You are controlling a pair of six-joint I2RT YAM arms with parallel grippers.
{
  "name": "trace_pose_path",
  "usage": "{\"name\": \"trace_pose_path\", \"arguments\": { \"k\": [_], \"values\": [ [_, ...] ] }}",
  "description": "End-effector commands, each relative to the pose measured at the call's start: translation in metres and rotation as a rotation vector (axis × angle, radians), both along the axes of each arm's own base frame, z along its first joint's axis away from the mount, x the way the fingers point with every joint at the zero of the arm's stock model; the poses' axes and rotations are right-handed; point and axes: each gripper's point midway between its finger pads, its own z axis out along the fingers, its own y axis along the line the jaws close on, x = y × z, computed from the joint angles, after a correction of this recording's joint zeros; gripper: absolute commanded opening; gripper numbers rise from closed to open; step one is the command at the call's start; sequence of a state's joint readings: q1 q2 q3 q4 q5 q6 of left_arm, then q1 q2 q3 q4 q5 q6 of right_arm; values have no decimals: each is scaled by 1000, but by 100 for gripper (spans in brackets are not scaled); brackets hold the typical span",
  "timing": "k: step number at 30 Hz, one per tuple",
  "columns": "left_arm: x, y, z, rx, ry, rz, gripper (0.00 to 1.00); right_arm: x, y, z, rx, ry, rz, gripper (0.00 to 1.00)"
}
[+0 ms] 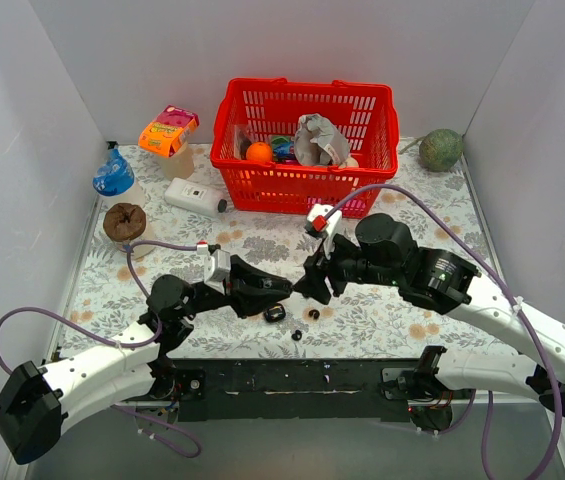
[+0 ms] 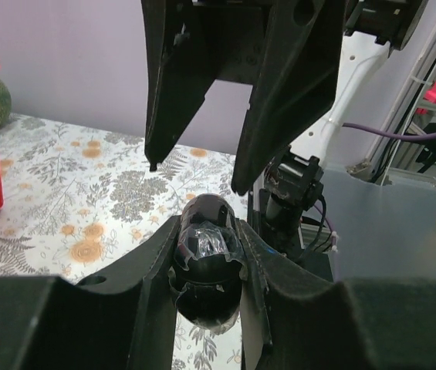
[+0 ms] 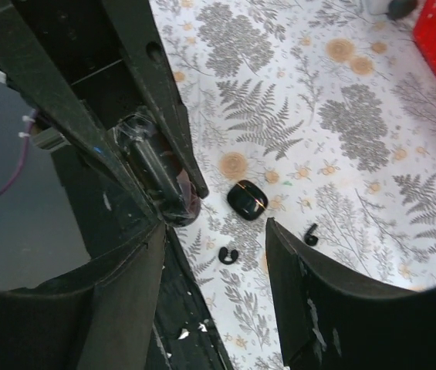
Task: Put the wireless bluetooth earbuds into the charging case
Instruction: Adjust the charging case.
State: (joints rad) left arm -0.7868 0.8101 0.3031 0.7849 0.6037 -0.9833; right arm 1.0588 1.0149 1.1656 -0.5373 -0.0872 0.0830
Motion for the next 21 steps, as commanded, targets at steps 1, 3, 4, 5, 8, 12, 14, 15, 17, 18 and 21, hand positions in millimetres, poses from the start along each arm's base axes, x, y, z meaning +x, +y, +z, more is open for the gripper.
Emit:
{"name": "trace_pose_path", "arguments": {
  "k": [1,3,4,5,8,12,14,15,17,18,21],
  "values": [
    [-5,4,23,-68,-63,-11,0,-14,19,22,111,30,92,61],
    [-6,4,24,-67,-70,-19,0,-14,21,22,110,33,98,61],
    [-7,3,26,-69,-72,-24,0,-14,21,22,110,35,97,61],
    [-7,3,25,-64,-71,-27,0,-14,22,23,115,34,102,60],
    [-8,2,24,-55,-71,-33,0,-14,24,24,112,38,102,59],
    [-11,2,24,-53,-76,-56,0,-11,26,16,87,52,93,57],
    [-13,1,23,-44,-73,-67,0,-9,26,16,87,53,80,55],
    [-13,1,23,-43,-71,-71,0,-8,26,16,87,50,76,54],
    [-15,0,20,-34,-69,-84,0,-3,26,14,79,54,47,50],
    [-16,0,19,-31,-68,-87,0,-1,26,14,76,52,37,48],
    [-18,0,15,-19,-62,-96,0,7,22,16,83,45,-14,43]
  ]
}}
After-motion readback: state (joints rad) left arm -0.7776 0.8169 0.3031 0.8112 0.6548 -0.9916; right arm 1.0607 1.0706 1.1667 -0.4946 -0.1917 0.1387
